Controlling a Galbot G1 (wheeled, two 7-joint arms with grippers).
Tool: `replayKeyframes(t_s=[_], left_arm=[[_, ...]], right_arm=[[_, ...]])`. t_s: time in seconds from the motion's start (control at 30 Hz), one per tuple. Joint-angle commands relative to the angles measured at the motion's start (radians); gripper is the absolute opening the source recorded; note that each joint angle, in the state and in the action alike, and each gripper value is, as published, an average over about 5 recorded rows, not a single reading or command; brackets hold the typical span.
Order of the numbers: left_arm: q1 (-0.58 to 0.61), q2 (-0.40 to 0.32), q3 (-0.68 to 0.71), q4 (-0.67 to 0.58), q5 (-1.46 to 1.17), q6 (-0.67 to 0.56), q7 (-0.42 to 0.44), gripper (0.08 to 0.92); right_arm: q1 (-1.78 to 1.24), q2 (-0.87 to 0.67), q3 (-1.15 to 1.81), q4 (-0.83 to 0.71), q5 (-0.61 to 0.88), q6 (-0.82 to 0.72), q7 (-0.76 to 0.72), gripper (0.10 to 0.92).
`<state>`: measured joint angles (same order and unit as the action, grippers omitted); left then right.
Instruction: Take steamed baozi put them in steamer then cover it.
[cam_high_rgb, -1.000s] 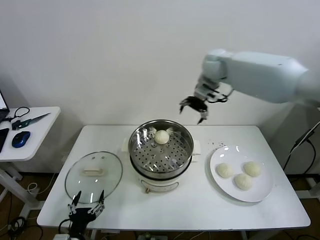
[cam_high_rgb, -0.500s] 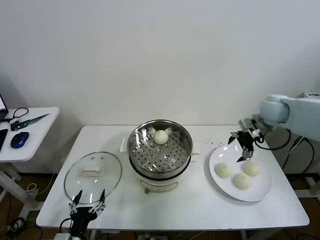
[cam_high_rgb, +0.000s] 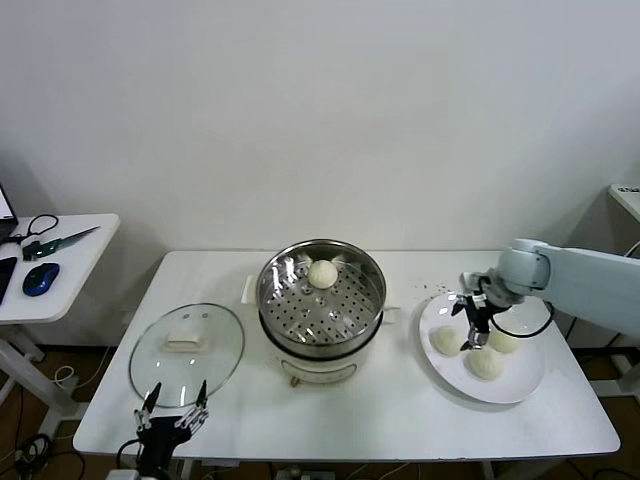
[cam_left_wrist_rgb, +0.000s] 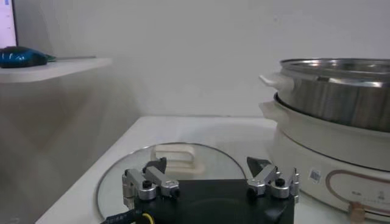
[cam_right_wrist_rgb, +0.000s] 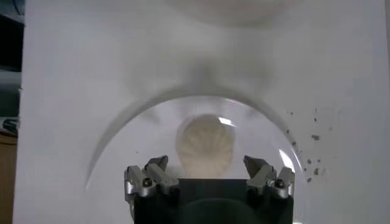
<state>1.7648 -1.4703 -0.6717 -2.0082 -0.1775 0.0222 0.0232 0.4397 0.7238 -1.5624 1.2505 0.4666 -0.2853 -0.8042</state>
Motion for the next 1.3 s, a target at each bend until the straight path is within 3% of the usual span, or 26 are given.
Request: replayKeyframes(t_s=[0.03, 0.17, 0.43, 0.7, 0.83, 1.07, 1.3], left_arm=[[0.000, 0.000, 0.000, 0.005, 0.000, 0.000, 0.001, 0.823], [-0.003, 0.001, -0.004, 0.009, -0.003, 0.001, 0.000, 0.823], [-0.002, 0.002, -0.005, 0.004, -0.003, 0.004, 0.000, 0.823], [0.000, 0.008, -0.003, -0.005, -0.002, 0.007, -0.001, 0.823], [-0.001, 0.012, -0.001, -0.009, -0.002, 0.007, -0.002, 0.823], [0.008, 0.025, 0.005, -0.021, -0.004, 0.003, -0.002, 0.823], [0.012, 0.021, 0.010, -0.037, -0.005, 0.002, -0.003, 0.823]], right_arm=[[-0.136, 0.058, 0.098, -0.097, -0.037, -0.039, 0.016, 0.823], [-0.143, 0.075, 0.100, -0.110, -0.036, -0.038, 0.009, 0.811], [-0.040, 0.074, 0.039, -0.081, -0.009, -0.027, -0.041, 0.629], [0.457, 0.124, -0.260, -0.010, 0.154, 0.036, -0.168, 0.611], [0.709, 0.202, -0.336, 0.041, 0.308, 0.045, -0.214, 0.611], [0.829, 0.374, -0.220, 0.202, 0.606, -0.086, -0.096, 0.611], [0.632, 0.588, -0.091, 0.221, 0.662, -0.203, 0.070, 0.611]])
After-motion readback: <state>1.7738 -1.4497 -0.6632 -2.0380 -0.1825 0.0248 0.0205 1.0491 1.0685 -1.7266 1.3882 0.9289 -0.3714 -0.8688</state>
